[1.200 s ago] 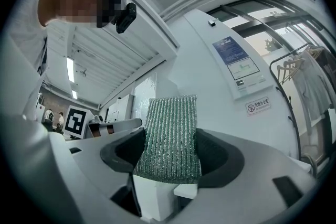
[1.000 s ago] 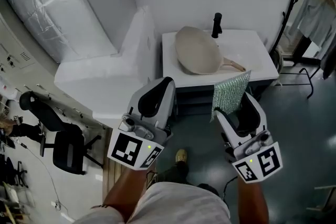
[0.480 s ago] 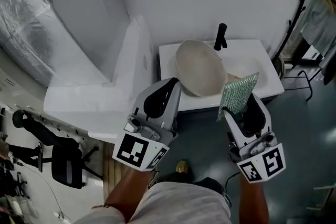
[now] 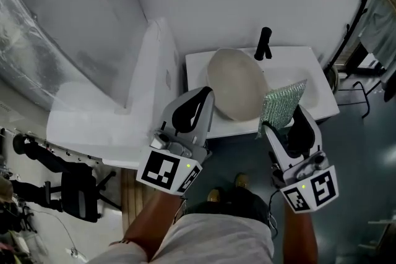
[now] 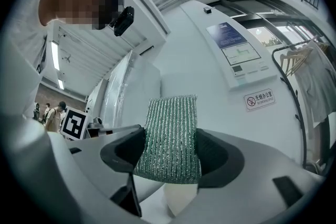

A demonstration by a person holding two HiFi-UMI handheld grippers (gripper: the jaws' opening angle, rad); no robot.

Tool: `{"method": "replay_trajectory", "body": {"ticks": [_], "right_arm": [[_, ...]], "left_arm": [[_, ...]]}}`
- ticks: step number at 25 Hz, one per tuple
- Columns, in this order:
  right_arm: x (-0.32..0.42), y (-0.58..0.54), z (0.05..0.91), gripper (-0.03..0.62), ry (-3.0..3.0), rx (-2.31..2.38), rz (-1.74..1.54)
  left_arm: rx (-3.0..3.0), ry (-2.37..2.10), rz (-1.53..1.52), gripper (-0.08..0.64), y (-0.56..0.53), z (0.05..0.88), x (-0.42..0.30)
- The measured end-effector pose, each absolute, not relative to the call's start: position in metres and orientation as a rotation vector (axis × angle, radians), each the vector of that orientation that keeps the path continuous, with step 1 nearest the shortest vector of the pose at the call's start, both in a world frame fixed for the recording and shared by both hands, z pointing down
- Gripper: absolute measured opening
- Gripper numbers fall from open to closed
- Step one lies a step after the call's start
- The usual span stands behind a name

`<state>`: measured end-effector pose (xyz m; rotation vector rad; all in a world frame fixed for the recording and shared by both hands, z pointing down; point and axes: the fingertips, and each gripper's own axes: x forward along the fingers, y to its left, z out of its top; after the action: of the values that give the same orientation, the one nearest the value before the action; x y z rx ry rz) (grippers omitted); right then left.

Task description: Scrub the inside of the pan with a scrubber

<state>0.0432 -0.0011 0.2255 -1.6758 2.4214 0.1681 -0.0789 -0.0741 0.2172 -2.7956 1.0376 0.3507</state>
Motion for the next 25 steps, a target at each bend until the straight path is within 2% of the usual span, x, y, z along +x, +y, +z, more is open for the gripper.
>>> {"method": "replay_trajectory", "body": {"ticks": [17, 25], "right_arm": [[0.097, -0.111, 0.237, 0.304, 2.534, -1.485, 0.134], [0.116, -0.149, 0.238, 0.304, 2.593, -1.37, 0.125]], "left_arm": [[-2.679, 1.324, 0.099, 0.02, -0.169, 0.245, -0.046], [-2.679, 1.483, -0.171, 0.041, -0.212, 0.282, -0.037]]}}
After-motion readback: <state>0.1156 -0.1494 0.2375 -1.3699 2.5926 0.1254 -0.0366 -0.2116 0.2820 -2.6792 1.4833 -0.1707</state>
